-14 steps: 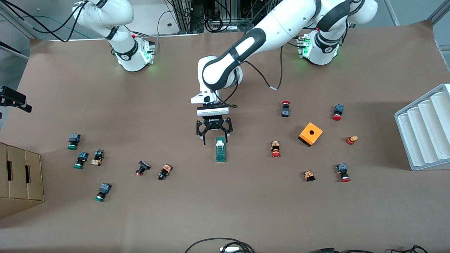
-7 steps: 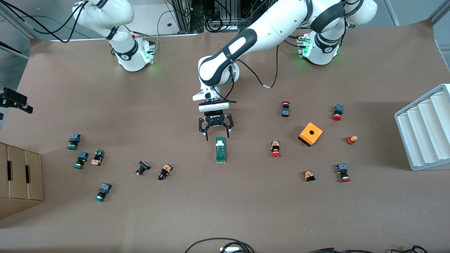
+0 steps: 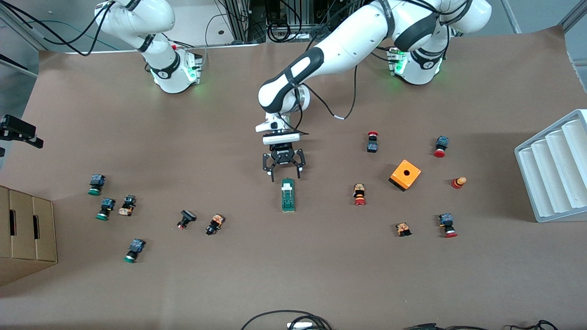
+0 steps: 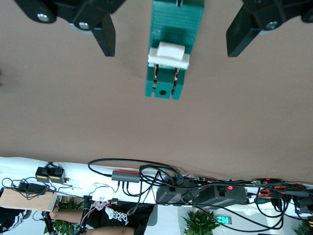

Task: Close load switch with both arms
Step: 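Hold the green switch raised in the left gripper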

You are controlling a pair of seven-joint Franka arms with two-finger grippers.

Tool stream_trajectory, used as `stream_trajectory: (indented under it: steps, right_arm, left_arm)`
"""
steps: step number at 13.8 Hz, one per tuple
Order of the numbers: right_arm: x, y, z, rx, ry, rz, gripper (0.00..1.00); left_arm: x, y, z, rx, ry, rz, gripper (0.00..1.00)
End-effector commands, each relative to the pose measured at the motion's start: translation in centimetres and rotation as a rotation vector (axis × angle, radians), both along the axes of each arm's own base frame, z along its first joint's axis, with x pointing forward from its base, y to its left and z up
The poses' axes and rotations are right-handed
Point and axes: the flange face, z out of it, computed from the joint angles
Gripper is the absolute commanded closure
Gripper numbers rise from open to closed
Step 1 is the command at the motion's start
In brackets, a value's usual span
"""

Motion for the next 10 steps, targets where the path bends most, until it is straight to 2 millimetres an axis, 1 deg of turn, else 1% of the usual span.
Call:
stream_trajectory:
  steps: [1,3,4,5,8,10]
  right_arm:
    - [0.2,0.0,0.2,-0.031,-0.004,0.014,0.0]
    - [0.2,0.0,0.2,-0.032,-0.005,0.013,0.0]
    - [0.2,0.0,0.2,-0.032,-0.005,0.013,0.0]
    - [0.2,0.0,0.2,-0.032,-0.005,0.013,0.0]
    - [0.2,0.0,0.2,-0.032,-0.005,0.013,0.0]
    - [0.2,0.0,0.2,-0.032,-0.005,0.013,0.0]
  left_arm:
    - [-0.4,-0.5,-0.4,-0.003,-0.029,-0.001,0.0]
    - [-0.7,-0.4,-1.4,0.02,-0.047,-0.01,0.0]
    - [-0.6,0.0,-2.2,0.041,-0.063,0.008,0.0]
    - [-0.6,0.2,-2.5,0.054,-0.077,0.02,0.0]
    - [-1.0,0.1,-2.2,0.059,-0.098,0.038,0.0]
    - [-1.4,-0.1,-2.6,0.068,-0.109,0.042,0.0]
